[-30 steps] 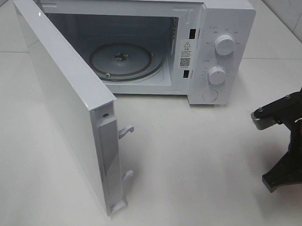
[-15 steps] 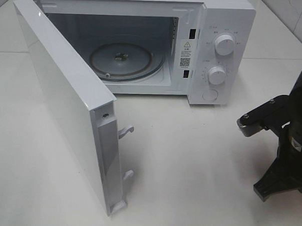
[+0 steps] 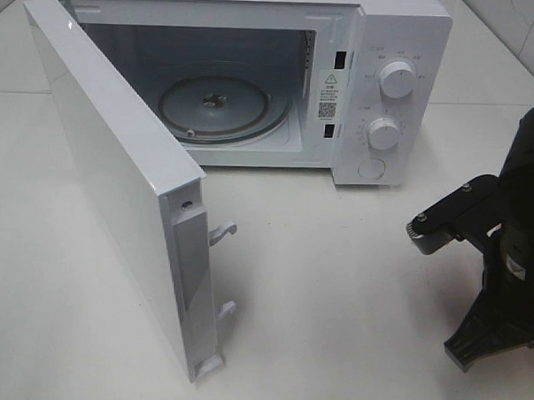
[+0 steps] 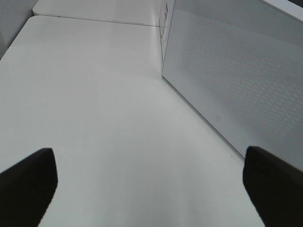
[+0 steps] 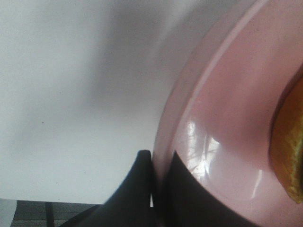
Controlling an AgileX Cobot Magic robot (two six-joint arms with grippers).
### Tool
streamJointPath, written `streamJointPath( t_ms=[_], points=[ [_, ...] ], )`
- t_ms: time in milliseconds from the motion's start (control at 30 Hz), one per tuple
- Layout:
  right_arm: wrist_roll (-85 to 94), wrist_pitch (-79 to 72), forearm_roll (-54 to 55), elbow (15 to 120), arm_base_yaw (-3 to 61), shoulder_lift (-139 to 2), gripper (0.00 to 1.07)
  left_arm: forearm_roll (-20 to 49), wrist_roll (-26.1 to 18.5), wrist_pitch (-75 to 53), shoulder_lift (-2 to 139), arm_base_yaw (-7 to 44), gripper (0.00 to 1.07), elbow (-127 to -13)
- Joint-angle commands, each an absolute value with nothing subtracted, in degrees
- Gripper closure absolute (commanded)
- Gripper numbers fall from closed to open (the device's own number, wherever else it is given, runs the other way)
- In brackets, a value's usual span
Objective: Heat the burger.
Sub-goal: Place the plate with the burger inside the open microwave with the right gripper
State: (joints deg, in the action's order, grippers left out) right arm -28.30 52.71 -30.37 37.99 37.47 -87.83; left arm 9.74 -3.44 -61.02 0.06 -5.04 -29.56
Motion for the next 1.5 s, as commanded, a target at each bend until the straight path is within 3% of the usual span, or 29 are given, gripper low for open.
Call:
streamJointPath(
  t_ms=[33,1100,1300,1500],
  points=[
    [-28.0,55.5,-32.9,38.0,37.5,-87.4,1.07,10.2,-3.3,-61.2,0.0,-5.1,0.06,-29.6],
    [-26.5,54.8,-31.2,38.0,37.6,-87.4,1.07,10.2,-3.3,-61.2,0.0,-5.1,0.06,-29.6],
    [-26.3,54.5,-31.4,38.0,42.2,-87.4,1.07,10.2,-3.3,-61.2,0.0,-5.1,0.06,-29.6],
    [-25.4,53.3,-31.3,38.0,42.2,-87.4,1.07,10.2,-3.3,-61.2,0.0,-5.1,0.06,-29.6]
  ],
)
